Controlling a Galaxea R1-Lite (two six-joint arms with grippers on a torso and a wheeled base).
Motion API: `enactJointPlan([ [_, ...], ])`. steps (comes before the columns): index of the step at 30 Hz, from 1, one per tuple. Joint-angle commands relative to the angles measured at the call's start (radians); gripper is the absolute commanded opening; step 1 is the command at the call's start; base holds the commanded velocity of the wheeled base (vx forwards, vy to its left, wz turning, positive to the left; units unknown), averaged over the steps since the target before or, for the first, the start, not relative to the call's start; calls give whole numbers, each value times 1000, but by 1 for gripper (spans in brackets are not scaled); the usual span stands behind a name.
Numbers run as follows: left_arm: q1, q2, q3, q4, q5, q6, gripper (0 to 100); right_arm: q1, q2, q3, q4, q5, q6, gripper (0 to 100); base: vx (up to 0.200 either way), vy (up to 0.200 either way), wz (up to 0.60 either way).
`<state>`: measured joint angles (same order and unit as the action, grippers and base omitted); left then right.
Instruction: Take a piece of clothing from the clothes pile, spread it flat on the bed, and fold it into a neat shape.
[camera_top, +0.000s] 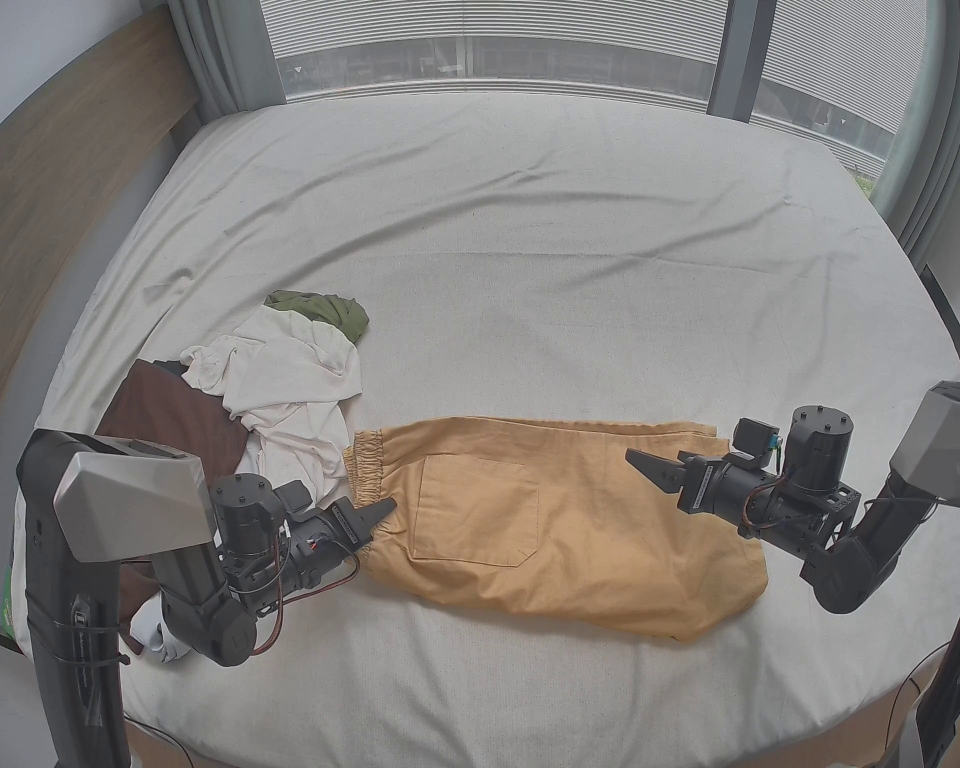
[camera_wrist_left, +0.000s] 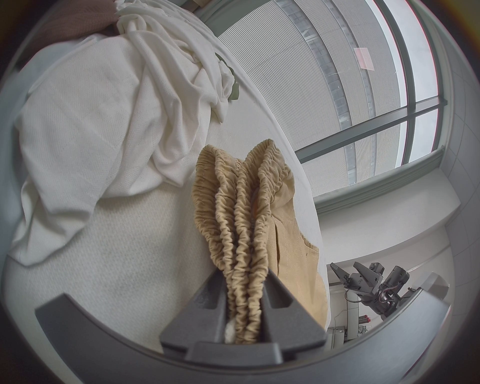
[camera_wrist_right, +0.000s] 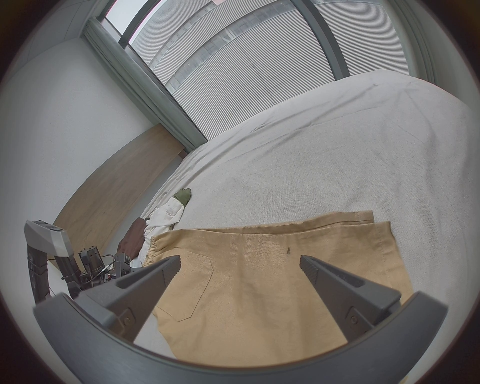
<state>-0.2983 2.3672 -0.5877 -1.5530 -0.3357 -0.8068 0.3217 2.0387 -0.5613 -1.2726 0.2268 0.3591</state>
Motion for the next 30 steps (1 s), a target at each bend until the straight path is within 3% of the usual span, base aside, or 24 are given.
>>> enactJointPlan([
  [1, 5, -11, 3, -2, 4, 6, 0, 0, 1, 1, -1, 0, 0, 100, 0, 0, 0],
  [10, 21, -155, 85, 2, 11, 78, 0, 2, 21, 1, -1, 0, 0, 100, 0, 0, 0],
  [21, 88, -161, 97, 2, -2, 126, 0, 30, 44, 15, -56, 0, 1, 100, 0, 0, 0],
  [30, 159, -191, 140, 4, -86, 133, 0, 31, 47, 15, -56, 0, 3, 100, 0, 0, 0],
])
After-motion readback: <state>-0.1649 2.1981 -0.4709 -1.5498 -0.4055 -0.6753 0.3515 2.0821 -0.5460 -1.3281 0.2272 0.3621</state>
